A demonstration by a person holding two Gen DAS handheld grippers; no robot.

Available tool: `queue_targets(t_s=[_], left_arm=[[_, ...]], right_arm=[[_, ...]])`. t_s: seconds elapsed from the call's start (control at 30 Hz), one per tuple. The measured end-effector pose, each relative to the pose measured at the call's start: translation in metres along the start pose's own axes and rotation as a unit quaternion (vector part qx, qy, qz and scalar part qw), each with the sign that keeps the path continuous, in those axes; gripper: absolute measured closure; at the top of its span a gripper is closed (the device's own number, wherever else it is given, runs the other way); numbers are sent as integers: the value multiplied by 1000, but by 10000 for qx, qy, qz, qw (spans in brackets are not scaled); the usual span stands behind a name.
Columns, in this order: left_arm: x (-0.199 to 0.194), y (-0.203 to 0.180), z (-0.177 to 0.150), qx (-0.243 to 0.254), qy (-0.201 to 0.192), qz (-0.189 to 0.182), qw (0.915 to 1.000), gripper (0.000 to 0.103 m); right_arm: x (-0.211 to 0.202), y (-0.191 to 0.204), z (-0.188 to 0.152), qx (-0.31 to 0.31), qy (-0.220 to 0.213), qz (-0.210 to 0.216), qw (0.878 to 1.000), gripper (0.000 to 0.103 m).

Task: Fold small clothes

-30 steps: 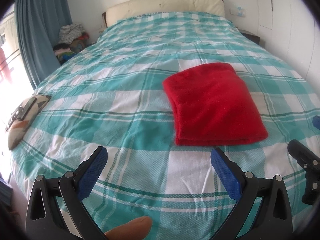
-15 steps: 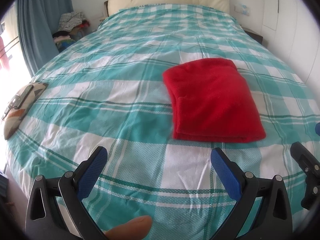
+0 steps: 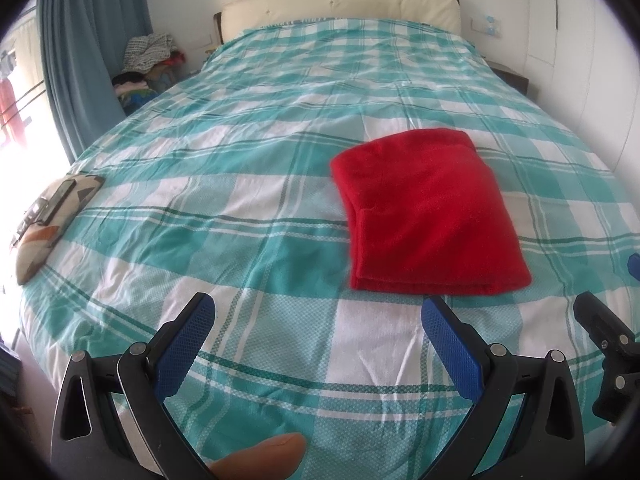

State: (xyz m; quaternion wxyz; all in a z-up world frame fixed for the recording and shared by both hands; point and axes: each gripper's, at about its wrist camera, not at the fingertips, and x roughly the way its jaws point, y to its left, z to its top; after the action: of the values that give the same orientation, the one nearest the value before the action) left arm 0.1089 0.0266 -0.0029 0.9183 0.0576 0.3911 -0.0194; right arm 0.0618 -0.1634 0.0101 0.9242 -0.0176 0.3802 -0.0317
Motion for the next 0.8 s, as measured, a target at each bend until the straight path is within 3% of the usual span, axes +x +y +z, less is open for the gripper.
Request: queue_targets(t_s=[0.8], left_arm=[[1, -2, 2, 21, -34, 132, 9999, 0]], right_arm=[[0, 2, 0, -26, -12, 27, 10000, 0]])
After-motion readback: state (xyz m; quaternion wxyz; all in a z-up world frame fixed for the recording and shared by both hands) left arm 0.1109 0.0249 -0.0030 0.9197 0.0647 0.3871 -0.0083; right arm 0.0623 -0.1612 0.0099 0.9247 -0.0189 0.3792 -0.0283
